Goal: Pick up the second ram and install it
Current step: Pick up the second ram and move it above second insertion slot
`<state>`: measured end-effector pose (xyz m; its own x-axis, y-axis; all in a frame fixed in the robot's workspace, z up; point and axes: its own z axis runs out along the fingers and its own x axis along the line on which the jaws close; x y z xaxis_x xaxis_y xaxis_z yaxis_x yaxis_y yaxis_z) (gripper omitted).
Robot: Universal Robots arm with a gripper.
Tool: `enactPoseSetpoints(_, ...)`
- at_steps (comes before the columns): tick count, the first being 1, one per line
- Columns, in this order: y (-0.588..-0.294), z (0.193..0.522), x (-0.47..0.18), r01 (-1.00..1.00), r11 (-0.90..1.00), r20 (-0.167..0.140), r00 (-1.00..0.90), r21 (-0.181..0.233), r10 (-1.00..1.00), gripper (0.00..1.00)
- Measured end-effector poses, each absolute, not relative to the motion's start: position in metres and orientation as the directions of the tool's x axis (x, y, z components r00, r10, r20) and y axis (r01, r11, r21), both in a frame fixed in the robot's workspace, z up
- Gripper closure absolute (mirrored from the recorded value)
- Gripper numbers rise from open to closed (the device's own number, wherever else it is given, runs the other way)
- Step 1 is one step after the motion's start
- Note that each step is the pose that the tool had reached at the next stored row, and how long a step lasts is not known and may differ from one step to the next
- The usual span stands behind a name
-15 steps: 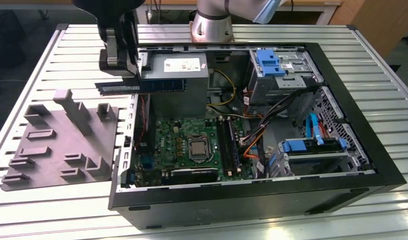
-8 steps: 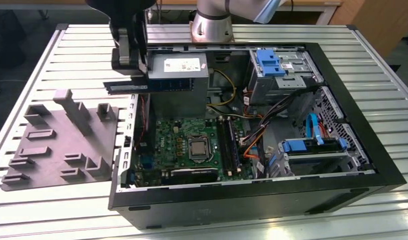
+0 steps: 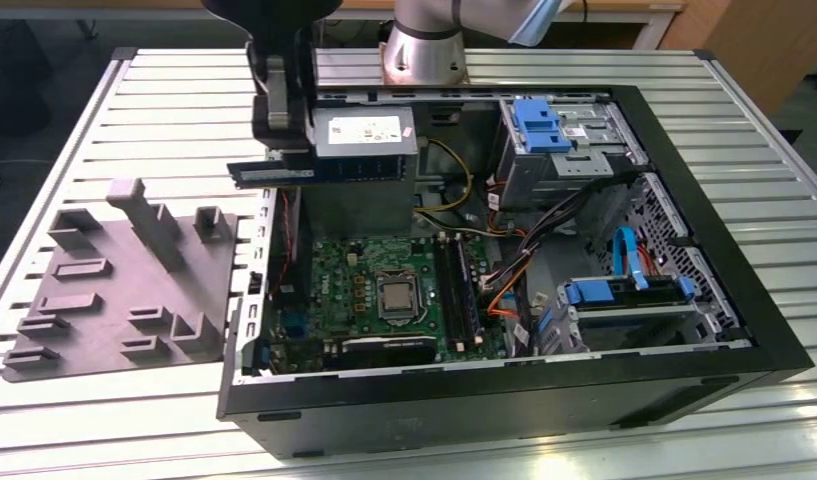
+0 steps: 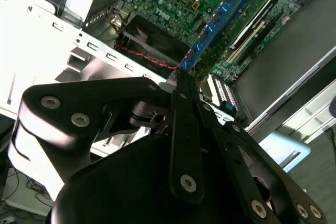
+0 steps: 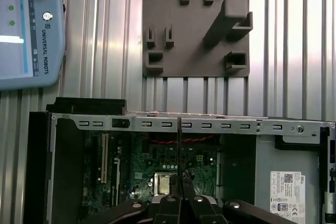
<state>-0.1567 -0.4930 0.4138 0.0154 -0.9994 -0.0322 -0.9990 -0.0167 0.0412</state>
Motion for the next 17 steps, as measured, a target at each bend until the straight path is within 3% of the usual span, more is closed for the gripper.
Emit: enactPoseSetpoints(17, -0.491, 0.412, -0.130, -0.999, -0.017, -0.032, 0.015, 0.041, -0.999, 0.88)
